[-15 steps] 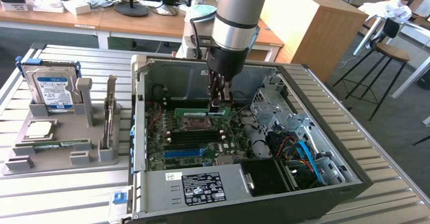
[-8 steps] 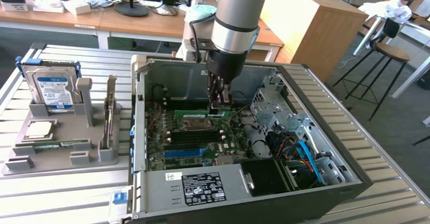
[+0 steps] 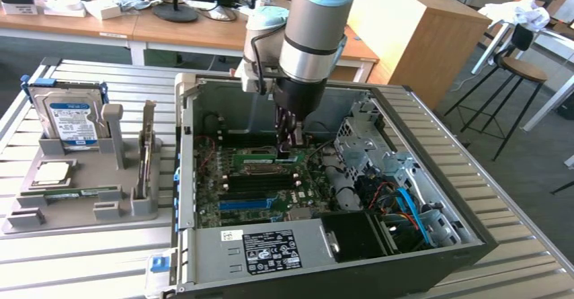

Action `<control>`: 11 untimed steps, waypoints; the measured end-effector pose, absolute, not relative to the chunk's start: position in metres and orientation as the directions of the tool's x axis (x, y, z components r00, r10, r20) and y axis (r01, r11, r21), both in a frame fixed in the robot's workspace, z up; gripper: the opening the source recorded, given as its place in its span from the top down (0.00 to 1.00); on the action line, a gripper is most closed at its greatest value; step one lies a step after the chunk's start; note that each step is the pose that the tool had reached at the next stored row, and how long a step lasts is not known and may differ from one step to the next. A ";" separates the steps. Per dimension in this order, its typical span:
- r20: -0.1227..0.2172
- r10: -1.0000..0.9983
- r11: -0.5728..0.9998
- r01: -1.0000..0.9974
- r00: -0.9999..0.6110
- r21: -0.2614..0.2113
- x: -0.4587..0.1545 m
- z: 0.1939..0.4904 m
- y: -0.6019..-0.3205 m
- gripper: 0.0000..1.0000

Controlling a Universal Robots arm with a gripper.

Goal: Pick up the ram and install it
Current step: 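Insert the ram into the slot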

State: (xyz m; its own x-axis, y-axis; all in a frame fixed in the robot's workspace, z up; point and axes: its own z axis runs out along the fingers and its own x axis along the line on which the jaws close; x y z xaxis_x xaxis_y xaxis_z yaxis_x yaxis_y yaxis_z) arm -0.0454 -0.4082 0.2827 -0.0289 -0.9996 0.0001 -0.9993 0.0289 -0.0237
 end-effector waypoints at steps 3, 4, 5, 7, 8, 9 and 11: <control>0.000 -1.000 0.029 -0.999 -0.029 -0.024 -0.045 0.280 -0.408 0.89; 0.000 -1.000 0.029 -0.999 -0.029 -0.024 -0.045 0.279 -0.408 0.89; 0.000 -1.000 0.029 -0.999 -0.029 -0.024 -0.045 0.279 -0.408 0.89; 0.000 -1.000 0.029 -0.999 -0.029 -0.024 -0.045 0.279 -0.408 0.89; 0.000 -1.000 0.029 -0.999 -0.029 -0.024 -0.045 0.279 -0.408 0.89; 0.000 -1.000 0.029 -0.999 -0.029 -0.024 -0.045 0.279 -0.408 0.89; 0.000 -1.000 0.029 -0.999 -0.029 -0.024 -0.044 0.279 -0.408 0.89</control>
